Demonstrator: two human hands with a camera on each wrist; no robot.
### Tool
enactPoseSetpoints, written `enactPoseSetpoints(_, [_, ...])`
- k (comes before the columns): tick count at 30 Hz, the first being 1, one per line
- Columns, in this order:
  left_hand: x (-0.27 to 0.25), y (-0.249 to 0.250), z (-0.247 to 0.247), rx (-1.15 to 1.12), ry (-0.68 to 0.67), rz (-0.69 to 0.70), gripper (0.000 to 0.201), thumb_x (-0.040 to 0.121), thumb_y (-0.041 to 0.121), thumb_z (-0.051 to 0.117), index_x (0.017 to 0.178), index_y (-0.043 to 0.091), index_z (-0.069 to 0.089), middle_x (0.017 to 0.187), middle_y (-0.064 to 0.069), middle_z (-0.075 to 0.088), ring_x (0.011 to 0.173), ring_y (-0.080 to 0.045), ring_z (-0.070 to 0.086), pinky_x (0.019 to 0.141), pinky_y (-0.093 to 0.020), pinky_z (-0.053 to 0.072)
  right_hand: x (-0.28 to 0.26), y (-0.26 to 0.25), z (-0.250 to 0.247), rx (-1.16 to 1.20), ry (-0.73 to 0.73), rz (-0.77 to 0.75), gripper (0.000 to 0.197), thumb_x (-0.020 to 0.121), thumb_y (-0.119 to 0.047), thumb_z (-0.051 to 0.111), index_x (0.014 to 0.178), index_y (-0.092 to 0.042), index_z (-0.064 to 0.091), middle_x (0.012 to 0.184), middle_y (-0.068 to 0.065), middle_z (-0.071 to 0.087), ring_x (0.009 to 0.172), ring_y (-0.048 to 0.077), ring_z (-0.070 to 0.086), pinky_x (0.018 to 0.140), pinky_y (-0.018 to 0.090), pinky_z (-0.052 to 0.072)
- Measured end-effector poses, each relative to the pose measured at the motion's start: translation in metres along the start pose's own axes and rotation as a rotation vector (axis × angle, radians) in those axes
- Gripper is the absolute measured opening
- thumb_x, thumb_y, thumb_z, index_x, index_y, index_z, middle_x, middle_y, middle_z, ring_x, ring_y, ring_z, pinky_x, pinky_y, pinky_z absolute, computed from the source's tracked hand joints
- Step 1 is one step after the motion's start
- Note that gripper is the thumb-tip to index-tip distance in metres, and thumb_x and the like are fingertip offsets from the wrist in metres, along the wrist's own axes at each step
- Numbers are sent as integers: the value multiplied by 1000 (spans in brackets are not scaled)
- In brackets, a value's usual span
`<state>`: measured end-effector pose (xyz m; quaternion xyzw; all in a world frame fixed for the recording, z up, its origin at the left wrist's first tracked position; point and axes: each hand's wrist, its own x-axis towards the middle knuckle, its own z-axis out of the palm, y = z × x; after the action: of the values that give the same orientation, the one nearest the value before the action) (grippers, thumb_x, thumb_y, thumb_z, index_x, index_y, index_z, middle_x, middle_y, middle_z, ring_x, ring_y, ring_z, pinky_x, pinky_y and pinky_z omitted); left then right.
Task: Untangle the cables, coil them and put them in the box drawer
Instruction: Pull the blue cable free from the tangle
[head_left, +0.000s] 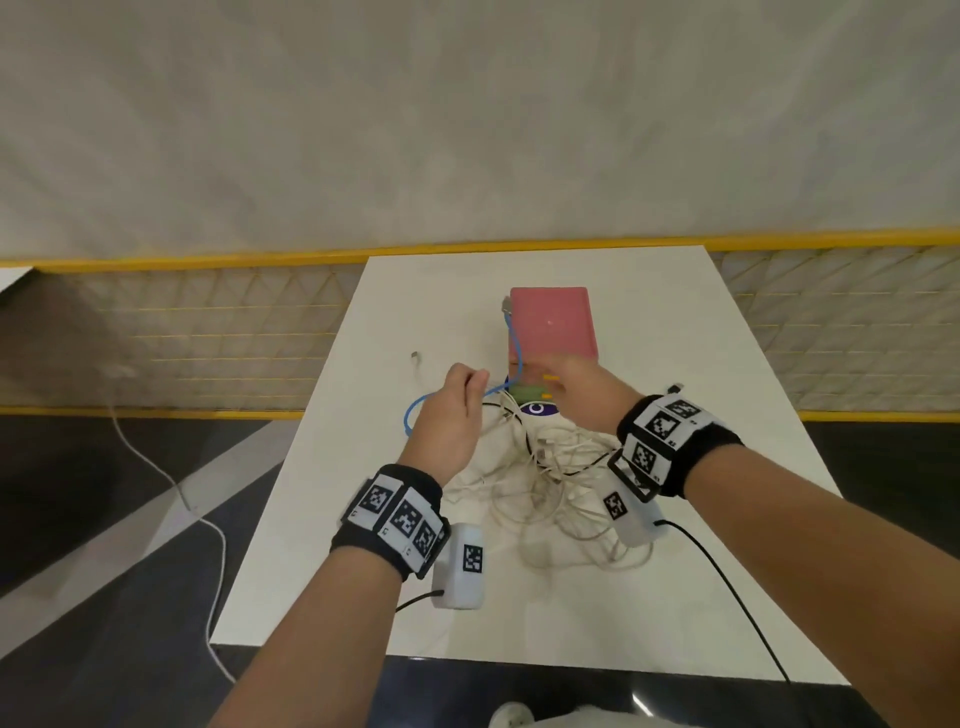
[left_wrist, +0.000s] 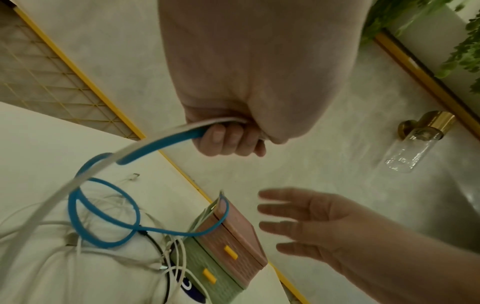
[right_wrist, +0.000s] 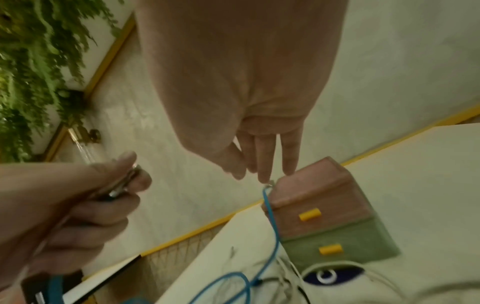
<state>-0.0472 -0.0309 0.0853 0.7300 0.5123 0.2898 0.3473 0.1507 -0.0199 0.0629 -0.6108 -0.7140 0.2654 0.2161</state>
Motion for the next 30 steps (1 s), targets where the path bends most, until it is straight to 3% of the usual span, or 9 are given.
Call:
enactPoseSetpoints(2, [1, -3, 3, 15, 0, -4, 24, 104, 33, 34, 90, 15, 43, 61, 0, 43, 56, -13, 41, 53, -20, 33, -2, 16, 11, -118, -38, 22, 41, 88, -2, 43, 122, -19, 60, 124, 5, 63, 116, 24, 57, 102, 35, 44])
enactPoseSetpoints(6, [5, -3, 10, 9, -19, -12, 26, 104, 32, 36, 87, 13, 40, 61, 2, 40, 55, -11, 40, 52, -20, 31, -7, 31, 29, -205, -143, 174, 27, 91, -10, 45, 105, -12, 68, 113, 10, 67, 106, 28, 60, 91, 35, 47])
enactPoseSetpoints(10, [13, 2, 15, -20, -13, -37, 28, 103, 35, 37, 83, 16, 39, 61, 5, 40, 56, -9, 39, 56, -29, 27, 3, 38, 51, -276, -216, 294, 23, 89, -11, 48, 104, -6, 65, 111, 13, 64, 104, 32, 59, 87, 34, 47])
enactPoseSetpoints(14, [18, 9, 14, -40, 16, -64, 37, 98, 44, 47, 79, 14, 40, 61, 7, 38, 56, -10, 37, 54, -21, 31, 13, 46, 71, -345, -302, 322, 25, 93, -15, 43, 102, -3, 63, 102, 11, 62, 105, 31, 60, 89, 37, 49])
enactPoseSetpoints(18, [21, 13, 13, -98, 70, -75, 42, 95, 44, 54, 71, 13, 39, 58, 6, 37, 55, -14, 35, 57, -28, 34, 14, 54, 83, -500, -359, 304, 27, 93, -13, 41, 111, -6, 59, 118, 13, 57, 110, 32, 53, 95, 39, 46])
enactPoseSetpoints(21, [19, 14, 12, -115, 114, -78, 45, 96, 43, 53, 66, 16, 35, 55, 7, 36, 53, -12, 34, 55, -25, 33, 13, 52, 86, -555, -325, 322, 28, 92, -10, 44, 117, -6, 55, 121, 15, 50, 112, 33, 51, 92, 40, 46])
enactPoseSetpoints(26, [16, 11, 11, -126, 132, -75, 46, 97, 42, 52, 63, 18, 31, 54, 8, 33, 48, -7, 32, 50, -20, 30, 8, 52, 81, -540, -251, 302, 30, 92, -13, 44, 119, -9, 56, 120, 15, 53, 109, 32, 55, 91, 40, 45])
enactPoseSetpoints(28, [15, 10, 11, -161, 146, -74, 46, 97, 41, 53, 63, 18, 31, 54, 8, 31, 48, -7, 31, 49, -19, 29, 2, 50, 74, -426, -121, 276, 25, 94, -18, 43, 114, -15, 57, 115, 9, 60, 104, 30, 57, 90, 39, 41])
enactPoseSetpoints(30, [15, 6, 9, -203, 154, -67, 42, 97, 37, 54, 65, 16, 37, 54, 9, 32, 47, -6, 31, 49, -17, 29, -3, 46, 63, -165, 107, 214, 19, 96, -20, 45, 109, -17, 59, 102, 5, 69, 96, 29, 63, 85, 36, 42])
